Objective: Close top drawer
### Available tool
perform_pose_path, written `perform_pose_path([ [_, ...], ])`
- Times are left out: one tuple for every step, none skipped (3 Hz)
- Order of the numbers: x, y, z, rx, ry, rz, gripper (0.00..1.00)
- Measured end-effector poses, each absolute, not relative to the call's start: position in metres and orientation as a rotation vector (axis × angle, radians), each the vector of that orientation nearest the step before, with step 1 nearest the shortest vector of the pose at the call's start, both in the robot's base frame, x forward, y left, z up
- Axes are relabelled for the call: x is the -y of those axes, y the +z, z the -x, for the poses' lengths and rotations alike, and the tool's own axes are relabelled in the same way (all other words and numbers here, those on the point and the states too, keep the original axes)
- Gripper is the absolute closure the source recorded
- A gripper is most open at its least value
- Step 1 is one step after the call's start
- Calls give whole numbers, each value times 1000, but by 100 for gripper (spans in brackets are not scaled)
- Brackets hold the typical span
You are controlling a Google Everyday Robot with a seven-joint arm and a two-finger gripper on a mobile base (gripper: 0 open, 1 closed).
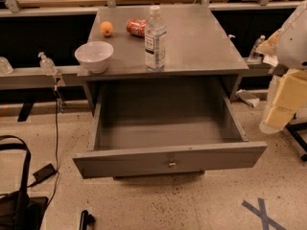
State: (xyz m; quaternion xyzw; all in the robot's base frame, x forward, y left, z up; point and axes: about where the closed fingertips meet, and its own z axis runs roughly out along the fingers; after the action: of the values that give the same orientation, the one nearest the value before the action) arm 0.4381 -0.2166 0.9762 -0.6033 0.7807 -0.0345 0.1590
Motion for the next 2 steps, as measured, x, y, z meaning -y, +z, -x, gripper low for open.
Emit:
perform_pose_path([
  [216,975,-439,-2231,-100,1723,0],
  [209,926,-447,-2212,-99,1669,0],
])
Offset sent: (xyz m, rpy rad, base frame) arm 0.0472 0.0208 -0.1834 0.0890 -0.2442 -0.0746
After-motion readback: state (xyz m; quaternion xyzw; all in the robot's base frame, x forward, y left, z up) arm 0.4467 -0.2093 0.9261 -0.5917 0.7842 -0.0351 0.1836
